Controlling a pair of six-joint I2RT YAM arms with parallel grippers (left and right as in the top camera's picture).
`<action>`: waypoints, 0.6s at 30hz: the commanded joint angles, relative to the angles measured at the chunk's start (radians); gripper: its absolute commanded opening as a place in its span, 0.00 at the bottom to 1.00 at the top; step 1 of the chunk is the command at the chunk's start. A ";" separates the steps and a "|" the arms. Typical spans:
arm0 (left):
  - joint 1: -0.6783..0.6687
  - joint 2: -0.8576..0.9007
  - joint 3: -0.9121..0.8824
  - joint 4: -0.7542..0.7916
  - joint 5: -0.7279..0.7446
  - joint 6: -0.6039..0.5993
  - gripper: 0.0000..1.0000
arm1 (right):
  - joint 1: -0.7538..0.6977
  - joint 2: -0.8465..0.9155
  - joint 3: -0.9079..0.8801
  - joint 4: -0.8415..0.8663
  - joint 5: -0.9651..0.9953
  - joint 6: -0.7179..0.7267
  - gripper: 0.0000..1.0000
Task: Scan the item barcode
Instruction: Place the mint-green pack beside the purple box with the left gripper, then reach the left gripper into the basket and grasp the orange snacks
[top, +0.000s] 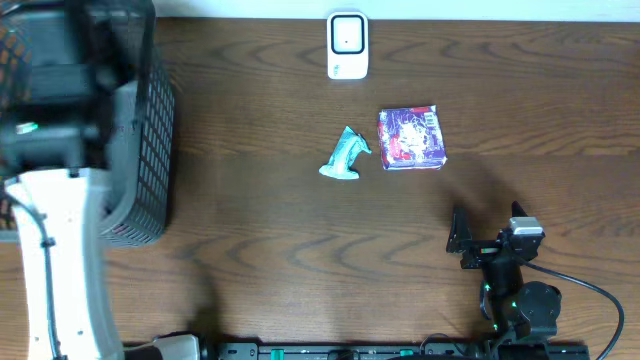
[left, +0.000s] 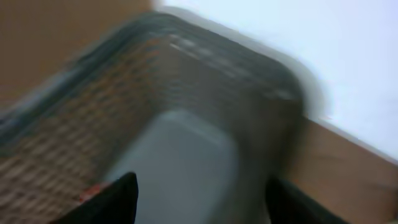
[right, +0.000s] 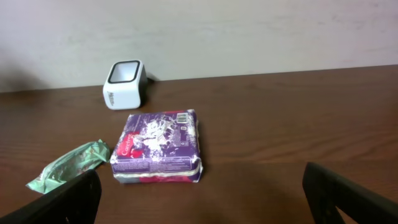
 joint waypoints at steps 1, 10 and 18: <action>0.148 0.061 -0.060 -0.072 -0.045 -0.012 0.65 | -0.001 -0.005 -0.003 -0.002 -0.005 -0.009 0.99; 0.346 0.160 -0.274 -0.118 -0.039 -0.284 0.66 | -0.001 -0.005 -0.003 -0.002 -0.005 -0.009 0.99; 0.351 0.258 -0.405 -0.039 -0.038 -0.281 0.65 | -0.001 -0.005 -0.003 -0.002 -0.005 -0.009 0.99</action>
